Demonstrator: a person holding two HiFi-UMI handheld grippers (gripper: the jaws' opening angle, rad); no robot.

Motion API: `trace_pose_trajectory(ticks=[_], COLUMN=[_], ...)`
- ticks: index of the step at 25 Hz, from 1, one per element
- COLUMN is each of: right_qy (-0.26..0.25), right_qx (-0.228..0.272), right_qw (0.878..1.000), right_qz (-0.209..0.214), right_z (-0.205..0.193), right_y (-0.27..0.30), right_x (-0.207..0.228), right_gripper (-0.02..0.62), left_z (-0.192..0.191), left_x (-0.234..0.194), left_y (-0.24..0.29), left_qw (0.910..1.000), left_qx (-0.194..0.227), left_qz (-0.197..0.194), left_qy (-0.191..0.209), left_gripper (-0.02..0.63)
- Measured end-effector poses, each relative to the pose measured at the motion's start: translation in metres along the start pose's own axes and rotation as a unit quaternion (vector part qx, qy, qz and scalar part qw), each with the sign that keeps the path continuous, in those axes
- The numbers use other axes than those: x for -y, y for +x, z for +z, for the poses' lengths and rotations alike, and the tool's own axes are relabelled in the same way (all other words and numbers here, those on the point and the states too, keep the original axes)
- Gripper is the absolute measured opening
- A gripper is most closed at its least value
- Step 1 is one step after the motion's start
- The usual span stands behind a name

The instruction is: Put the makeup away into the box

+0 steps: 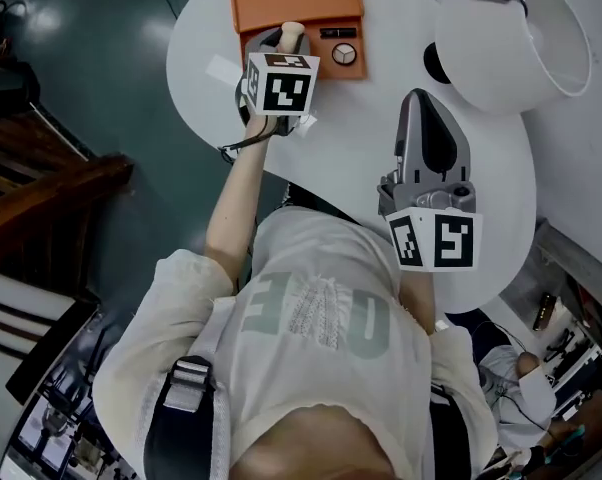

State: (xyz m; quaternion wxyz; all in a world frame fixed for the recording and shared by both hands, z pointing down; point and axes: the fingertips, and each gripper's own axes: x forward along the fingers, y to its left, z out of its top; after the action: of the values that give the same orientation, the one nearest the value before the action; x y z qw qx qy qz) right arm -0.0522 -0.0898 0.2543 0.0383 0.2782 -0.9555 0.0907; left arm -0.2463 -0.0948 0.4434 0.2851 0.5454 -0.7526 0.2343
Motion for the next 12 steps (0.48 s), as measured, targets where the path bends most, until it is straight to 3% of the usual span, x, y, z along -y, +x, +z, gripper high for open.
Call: trace_pose_trajectory(ticks=[6,12], right_qy=[0.003,0.007], right_qx=[-0.011,-0.025], right_qw=[1.0,1.0], right_qz=[-0.003,-0.003], right_z=[-0.006,-0.014], right_y=[0.006,0.011], right_x=[0.006,0.012], right_gripper=[0.005,0.005], left_z=[-0.02,-0.034], left_x=[0.011,0.011], left_y=[0.04,0.062], left_qw=[0.9936,0.9875], left_qx=[-0.103,-0.146], left_qz=[-0.046,-0.059], left_qy=[0.006,0.004], left_gripper=[0.147,0.147])
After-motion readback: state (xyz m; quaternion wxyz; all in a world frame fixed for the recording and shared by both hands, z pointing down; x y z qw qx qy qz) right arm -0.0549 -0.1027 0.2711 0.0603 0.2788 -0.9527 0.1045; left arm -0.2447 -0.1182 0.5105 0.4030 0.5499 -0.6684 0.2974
